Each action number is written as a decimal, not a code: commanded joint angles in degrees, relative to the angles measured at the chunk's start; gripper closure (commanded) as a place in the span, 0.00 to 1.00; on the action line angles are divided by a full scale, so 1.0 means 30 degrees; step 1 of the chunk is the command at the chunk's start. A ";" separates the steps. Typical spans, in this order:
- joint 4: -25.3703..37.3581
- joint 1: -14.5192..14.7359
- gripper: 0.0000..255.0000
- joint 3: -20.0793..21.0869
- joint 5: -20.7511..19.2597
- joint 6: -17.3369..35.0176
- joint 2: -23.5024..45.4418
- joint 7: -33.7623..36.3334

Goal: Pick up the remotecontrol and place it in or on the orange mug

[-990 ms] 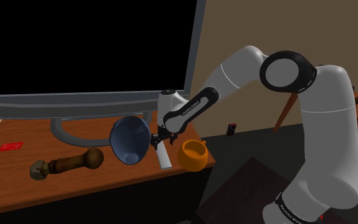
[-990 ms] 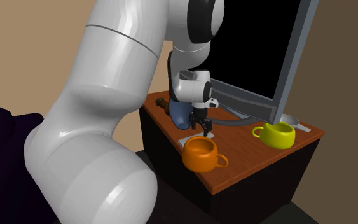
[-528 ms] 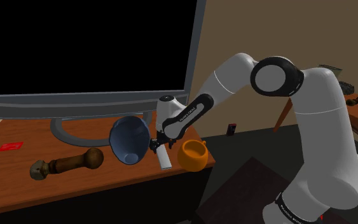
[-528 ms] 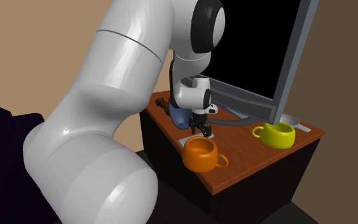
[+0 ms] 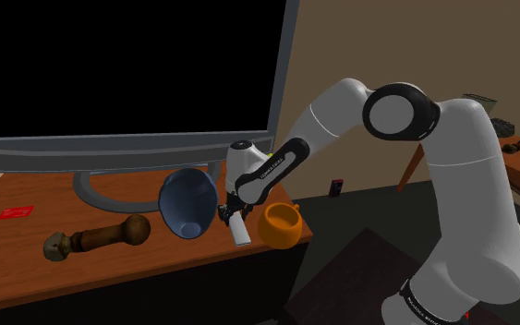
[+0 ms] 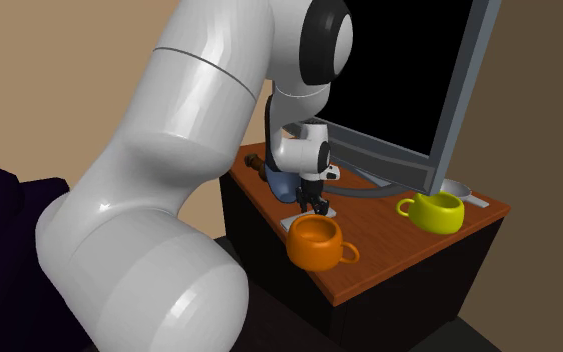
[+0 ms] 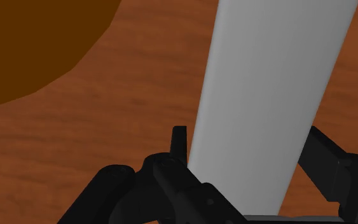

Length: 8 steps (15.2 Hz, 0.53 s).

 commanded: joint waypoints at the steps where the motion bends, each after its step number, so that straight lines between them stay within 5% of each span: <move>1: -0.0036 0.0017 1.00 0.0024 -0.0005 0.0035 0.0017 -0.0006; 8: 0.0053 0.0044 1.00 0.0031 0.0000 -0.0019 0.0052 0.0007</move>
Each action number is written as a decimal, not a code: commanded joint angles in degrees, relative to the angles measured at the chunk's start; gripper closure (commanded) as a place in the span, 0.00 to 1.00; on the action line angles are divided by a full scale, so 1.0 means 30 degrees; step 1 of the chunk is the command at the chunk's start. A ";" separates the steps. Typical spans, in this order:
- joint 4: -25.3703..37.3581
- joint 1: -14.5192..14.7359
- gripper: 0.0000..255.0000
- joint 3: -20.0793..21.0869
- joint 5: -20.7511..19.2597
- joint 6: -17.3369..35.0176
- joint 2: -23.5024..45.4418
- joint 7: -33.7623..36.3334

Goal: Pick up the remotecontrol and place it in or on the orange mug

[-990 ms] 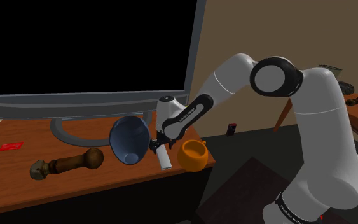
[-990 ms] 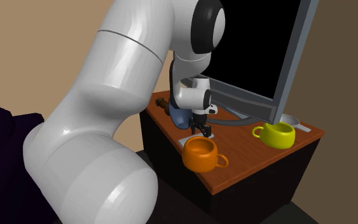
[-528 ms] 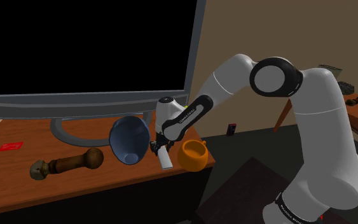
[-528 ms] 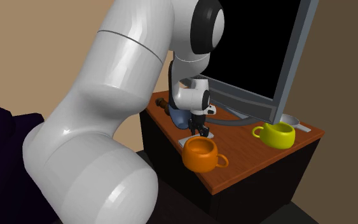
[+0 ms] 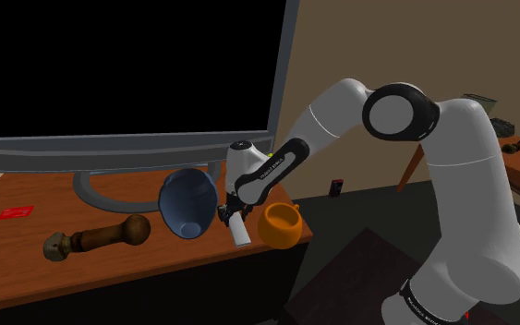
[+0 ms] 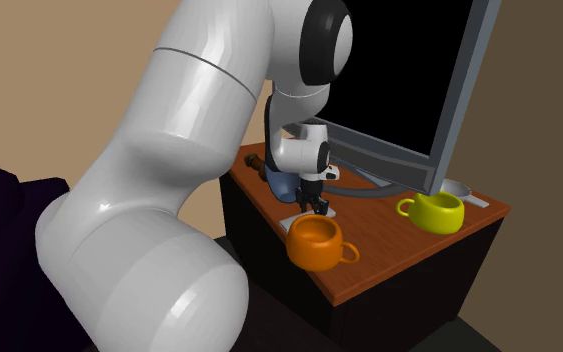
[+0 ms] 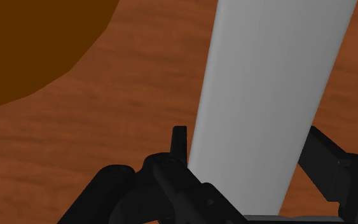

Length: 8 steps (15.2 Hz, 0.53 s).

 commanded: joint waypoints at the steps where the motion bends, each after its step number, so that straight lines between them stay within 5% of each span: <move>1: -0.0025 -0.0025 1.00 0.0071 0.0060 -0.0181 -0.0209 -0.0038; 8: -0.0343 -0.0321 1.00 0.0470 0.0501 -0.1349 -0.1701 -0.0354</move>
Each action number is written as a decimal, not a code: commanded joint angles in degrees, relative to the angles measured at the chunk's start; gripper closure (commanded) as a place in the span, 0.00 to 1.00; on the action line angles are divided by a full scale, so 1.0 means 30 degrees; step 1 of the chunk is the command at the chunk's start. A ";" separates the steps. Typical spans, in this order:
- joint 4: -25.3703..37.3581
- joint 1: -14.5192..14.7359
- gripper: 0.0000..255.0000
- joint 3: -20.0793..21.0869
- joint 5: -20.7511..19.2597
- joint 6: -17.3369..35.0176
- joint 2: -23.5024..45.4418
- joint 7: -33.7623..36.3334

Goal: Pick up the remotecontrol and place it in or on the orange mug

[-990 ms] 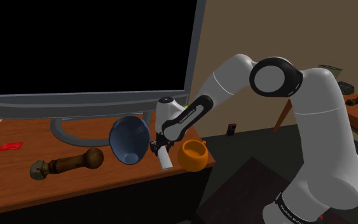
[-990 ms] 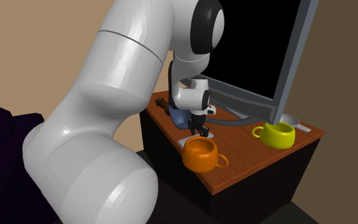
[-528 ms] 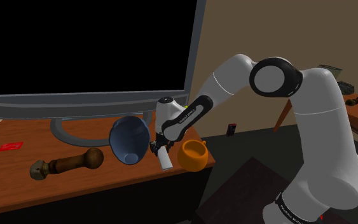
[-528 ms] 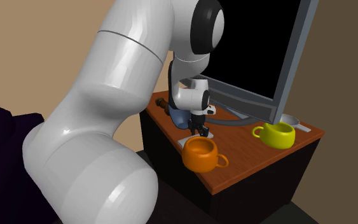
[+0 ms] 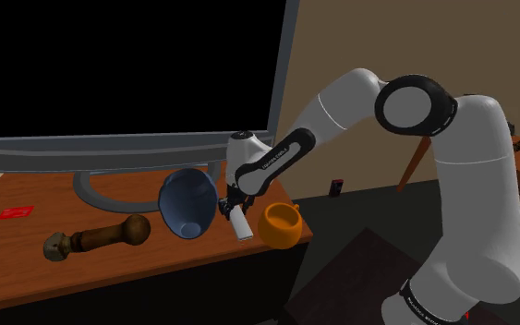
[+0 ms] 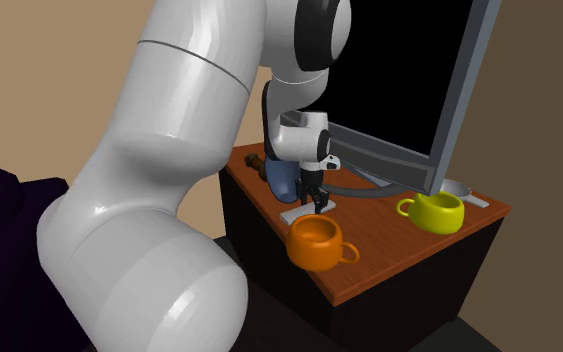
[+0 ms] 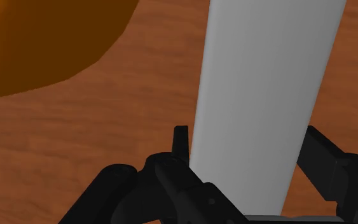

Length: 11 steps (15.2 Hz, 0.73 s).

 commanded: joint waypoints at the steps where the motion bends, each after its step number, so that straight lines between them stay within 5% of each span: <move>1: 0.0002 -0.0087 1.00 0.0132 0.0149 -0.0396 -0.0435 -0.0121; 11: -0.0058 -0.0439 1.00 0.0620 0.0840 -0.2240 -0.2375 -0.0607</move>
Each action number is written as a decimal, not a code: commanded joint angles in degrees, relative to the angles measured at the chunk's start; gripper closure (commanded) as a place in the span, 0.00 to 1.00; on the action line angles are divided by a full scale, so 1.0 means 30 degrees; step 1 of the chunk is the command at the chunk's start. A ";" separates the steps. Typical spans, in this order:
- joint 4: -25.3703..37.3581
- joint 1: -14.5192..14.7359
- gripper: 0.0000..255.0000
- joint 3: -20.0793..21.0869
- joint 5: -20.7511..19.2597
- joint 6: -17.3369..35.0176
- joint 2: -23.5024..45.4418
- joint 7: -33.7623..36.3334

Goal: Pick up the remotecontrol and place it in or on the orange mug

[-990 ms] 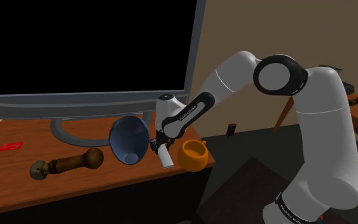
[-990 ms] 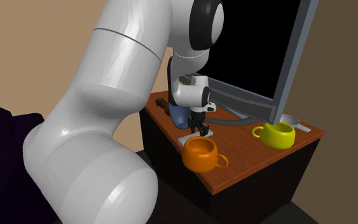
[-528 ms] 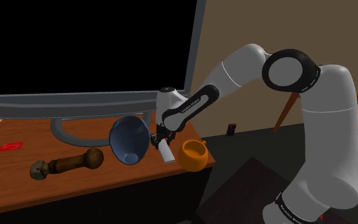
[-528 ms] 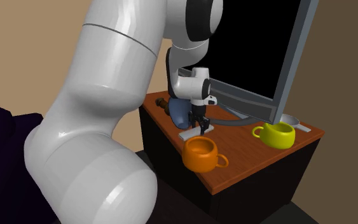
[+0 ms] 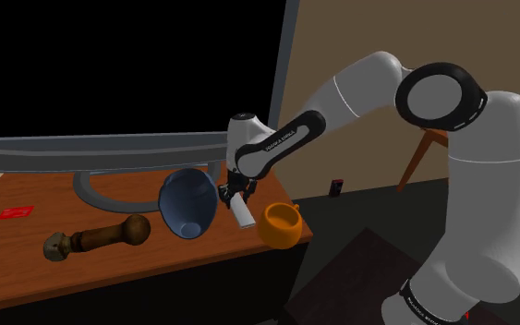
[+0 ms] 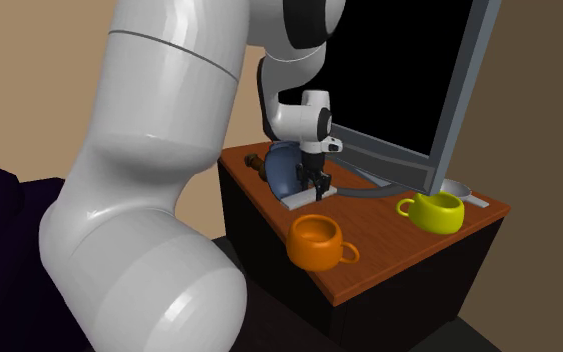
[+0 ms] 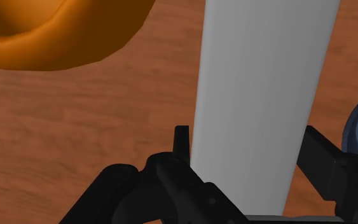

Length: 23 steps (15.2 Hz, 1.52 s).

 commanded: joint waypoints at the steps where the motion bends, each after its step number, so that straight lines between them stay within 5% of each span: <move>1: 0.0014 -0.0063 1.00 0.0095 0.0149 -0.0406 -0.0400 -0.0098; 14: 0.0586 -0.0357 1.00 0.0510 0.0974 -0.2967 -0.2461 -0.0676; 23: -0.6585 -0.2342 1.00 0.0026 0.2691 -0.0900 -0.7860 -0.3921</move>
